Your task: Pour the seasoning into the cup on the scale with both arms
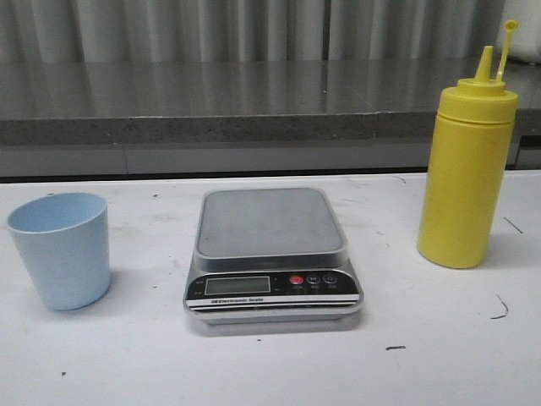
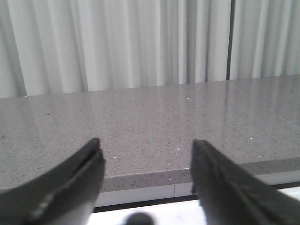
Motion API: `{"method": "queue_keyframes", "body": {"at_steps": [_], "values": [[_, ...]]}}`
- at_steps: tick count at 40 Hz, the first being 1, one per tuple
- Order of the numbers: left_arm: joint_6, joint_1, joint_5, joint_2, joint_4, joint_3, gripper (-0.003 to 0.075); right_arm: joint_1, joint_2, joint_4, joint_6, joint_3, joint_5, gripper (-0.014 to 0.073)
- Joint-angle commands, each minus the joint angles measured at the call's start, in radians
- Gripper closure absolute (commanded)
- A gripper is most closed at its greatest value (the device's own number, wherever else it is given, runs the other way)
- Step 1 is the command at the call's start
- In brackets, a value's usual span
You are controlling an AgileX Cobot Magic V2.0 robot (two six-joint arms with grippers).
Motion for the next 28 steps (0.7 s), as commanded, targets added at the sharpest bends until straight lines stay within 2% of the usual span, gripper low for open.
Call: {"method": "queue_keyframes", "body": {"at_steps": [1, 4, 12, 28], "values": [[-0.009, -0.008, -0.086, 0.006, -0.006, -0.031, 0.0111, -0.002, 0.009, -0.005, 0.003, -0.039, -0.077, 0.0005], [-0.009, -0.008, -0.081, 0.006, -0.011, -0.031, 0.0115, -0.002, 0.009, -0.005, 0.003, -0.039, -0.076, -0.003], [-0.009, -0.035, -0.026, 0.045, -0.018, -0.048, 0.0146, -0.002, 0.009, -0.005, 0.003, -0.039, -0.071, -0.0029], [-0.009, -0.36, 0.333, 0.43, -0.018, -0.191, 0.0155, -0.002, 0.009, -0.004, 0.003, -0.039, -0.061, -0.0029]]}}
